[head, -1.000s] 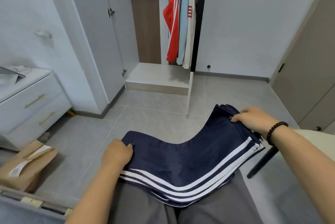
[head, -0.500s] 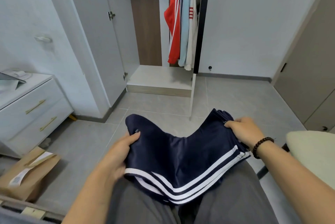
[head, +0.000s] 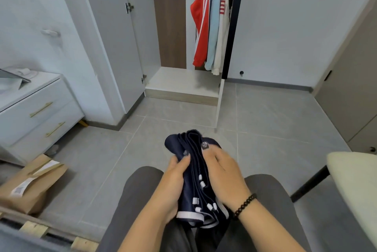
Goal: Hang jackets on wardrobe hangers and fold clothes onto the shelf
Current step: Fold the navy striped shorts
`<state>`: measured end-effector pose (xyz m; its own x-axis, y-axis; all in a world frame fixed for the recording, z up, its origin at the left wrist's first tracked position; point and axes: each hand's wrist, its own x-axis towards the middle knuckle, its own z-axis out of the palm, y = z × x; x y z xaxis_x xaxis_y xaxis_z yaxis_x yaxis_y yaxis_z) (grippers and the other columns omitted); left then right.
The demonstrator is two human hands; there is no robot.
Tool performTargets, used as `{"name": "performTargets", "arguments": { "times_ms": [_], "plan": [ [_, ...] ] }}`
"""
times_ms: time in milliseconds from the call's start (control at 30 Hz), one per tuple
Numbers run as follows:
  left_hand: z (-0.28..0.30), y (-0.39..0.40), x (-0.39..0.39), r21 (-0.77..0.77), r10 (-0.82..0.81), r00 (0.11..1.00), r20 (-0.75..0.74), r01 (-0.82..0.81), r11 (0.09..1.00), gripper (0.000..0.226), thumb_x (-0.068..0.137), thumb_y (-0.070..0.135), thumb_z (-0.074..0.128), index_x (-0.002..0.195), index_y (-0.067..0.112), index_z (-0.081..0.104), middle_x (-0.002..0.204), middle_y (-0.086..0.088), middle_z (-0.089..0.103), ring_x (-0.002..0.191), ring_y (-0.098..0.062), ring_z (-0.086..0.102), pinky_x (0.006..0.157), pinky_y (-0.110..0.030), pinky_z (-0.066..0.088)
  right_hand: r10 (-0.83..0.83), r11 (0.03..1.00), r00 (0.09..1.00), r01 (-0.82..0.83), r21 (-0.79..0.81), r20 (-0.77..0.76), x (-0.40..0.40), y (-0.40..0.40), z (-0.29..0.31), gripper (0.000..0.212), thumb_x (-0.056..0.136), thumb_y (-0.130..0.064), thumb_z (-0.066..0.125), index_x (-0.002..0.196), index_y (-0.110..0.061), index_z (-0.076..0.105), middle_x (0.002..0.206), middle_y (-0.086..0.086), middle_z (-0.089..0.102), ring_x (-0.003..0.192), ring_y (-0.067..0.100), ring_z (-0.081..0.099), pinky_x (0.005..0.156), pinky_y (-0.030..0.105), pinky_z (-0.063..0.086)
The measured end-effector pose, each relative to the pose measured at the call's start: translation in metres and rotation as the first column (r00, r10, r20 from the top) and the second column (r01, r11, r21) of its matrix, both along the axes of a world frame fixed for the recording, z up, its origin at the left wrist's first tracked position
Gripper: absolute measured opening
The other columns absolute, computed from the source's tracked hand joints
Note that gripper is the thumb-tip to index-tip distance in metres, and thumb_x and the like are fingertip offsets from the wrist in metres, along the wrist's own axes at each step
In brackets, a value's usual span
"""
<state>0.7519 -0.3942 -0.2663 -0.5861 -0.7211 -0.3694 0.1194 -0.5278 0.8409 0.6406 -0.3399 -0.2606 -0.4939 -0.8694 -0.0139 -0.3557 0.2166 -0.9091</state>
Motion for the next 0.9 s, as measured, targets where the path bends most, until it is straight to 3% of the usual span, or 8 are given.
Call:
{"name": "performTargets", "arguments": {
  "times_ms": [133, 300, 367, 433, 567, 700, 767, 900],
  "plan": [
    [-0.002, -0.003, 0.008, 0.058, 0.015, 0.999, -0.037, -0.013, 0.998, 0.051, 0.086, 0.038, 0.062, 0.127, 0.008, 0.057, 0.115, -0.017, 0.069, 0.107, -0.030, 0.067, 0.085, -0.040, 0.056, 0.094, 0.988, 0.904, -0.136, 0.072, 0.417, 0.015, 0.010, -0.009, 0.045, 0.095, -0.054, 0.034, 0.115, -0.021, 0.056, 0.107, -0.010, 0.061, 0.092, -0.008, 0.059, 0.071, 0.010, 0.046],
    [-0.005, -0.005, 0.003, 0.016, 0.062, 0.995, 0.072, -0.063, 0.998, 0.027, 0.094, 0.016, 0.058, 0.118, 0.006, 0.060, 0.100, -0.018, 0.073, 0.090, -0.031, 0.072, 0.068, -0.037, 0.057, 0.105, 0.991, 0.710, -0.137, -0.010, 0.696, 0.001, 0.018, -0.019, 0.057, 0.069, -0.048, 0.064, 0.114, -0.014, 0.067, 0.108, 0.003, 0.063, 0.093, 0.011, 0.058, 0.080, 0.024, 0.054],
    [-0.002, -0.006, -0.001, -0.027, 0.063, 0.993, 0.101, -0.061, 0.998, 0.022, 0.096, 0.012, 0.052, 0.115, 0.007, 0.062, 0.099, -0.016, 0.074, 0.090, -0.029, 0.072, 0.071, -0.037, 0.056, 0.076, 0.996, 0.747, -0.091, -0.012, 0.661, -0.009, 0.020, -0.023, 0.023, 0.086, -0.022, 0.059, 0.103, -0.018, 0.074, 0.106, 0.003, 0.068, 0.090, 0.010, 0.061, 0.083, 0.026, 0.051],
    [-0.001, -0.006, -0.004, -0.040, 0.053, 0.995, 0.088, -0.050, 0.998, 0.022, 0.097, 0.010, 0.051, 0.114, 0.008, 0.063, 0.100, -0.015, 0.074, 0.091, -0.030, 0.072, 0.073, -0.038, 0.056, -0.034, 0.999, 0.820, 0.030, 0.016, 0.571, -0.020, 0.022, -0.025, 0.028, 0.093, -0.008, 0.052, 0.100, -0.023, 0.075, 0.100, 0.004, 0.069, 0.090, 0.009, 0.064, 0.081, 0.023, 0.050],
    [0.009, -0.009, -0.003, 0.095, 0.080, 0.991, -0.109, -0.070, 0.993, 0.030, 0.090, 0.014, 0.056, 0.118, 0.007, 0.065, 0.111, -0.020, 0.070, 0.101, -0.036, 0.068, 0.092, -0.050, 0.051, -0.277, 0.961, 0.945, 0.276, 0.032, 0.176, -0.051, 0.026, -0.029, 0.044, 0.080, -0.033, 0.073, 0.120, -0.026, 0.056, 0.118, -0.010, 0.053, 0.105, 0.003, 0.054, 0.088, 0.020, 0.046],
    [0.012, -0.020, 0.001, 0.226, 0.106, 0.967, -0.230, -0.053, 0.973, 0.031, 0.087, 0.025, 0.055, 0.091, 0.006, 0.078, 0.100, -0.018, 0.073, 0.082, -0.033, 0.072, 0.074, -0.047, 0.060, -0.243, 0.969, 0.847, 0.238, 0.070, 0.474, -0.090, 0.040, -0.025, 0.071, 0.063, -0.055, 0.072, 0.119, -0.015, 0.057, 0.113, 0.001, 0.068, 0.102, 0.016, 0.066, 0.093, 0.035, 0.050],
    [0.007, -0.027, 0.003, 0.283, 0.133, 0.979, -0.157, -0.085, 0.955, 0.032, 0.090, 0.027, 0.055, 0.102, 0.004, 0.074, 0.098, -0.019, 0.073, 0.080, -0.034, 0.072, 0.067, -0.046, 0.061, -0.165, 0.986, 0.782, 0.136, 0.095, 0.601, -0.102, 0.047, -0.023, 0.062, 0.067, -0.051, 0.071, 0.114, -0.010, 0.061, 0.106, 0.008, 0.072, 0.098, 0.022, 0.069, 0.090, 0.039, 0.052],
    [-0.013, -0.033, 0.014, 0.283, 0.142, 0.982, 0.128, -0.173, 0.943, 0.036, 0.091, 0.021, 0.056, 0.118, -0.001, 0.064, 0.103, -0.023, 0.071, 0.085, -0.038, 0.069, 0.070, -0.046, 0.059, -0.185, 0.979, 0.875, 0.126, 0.159, 0.448, -0.102, 0.051, -0.041, 0.045, 0.078, -0.025, 0.075, 0.120, -0.018, 0.060, 0.106, 0.006, 0.070, 0.095, 0.021, 0.069, 0.084, 0.035, 0.054]
  ]
}}
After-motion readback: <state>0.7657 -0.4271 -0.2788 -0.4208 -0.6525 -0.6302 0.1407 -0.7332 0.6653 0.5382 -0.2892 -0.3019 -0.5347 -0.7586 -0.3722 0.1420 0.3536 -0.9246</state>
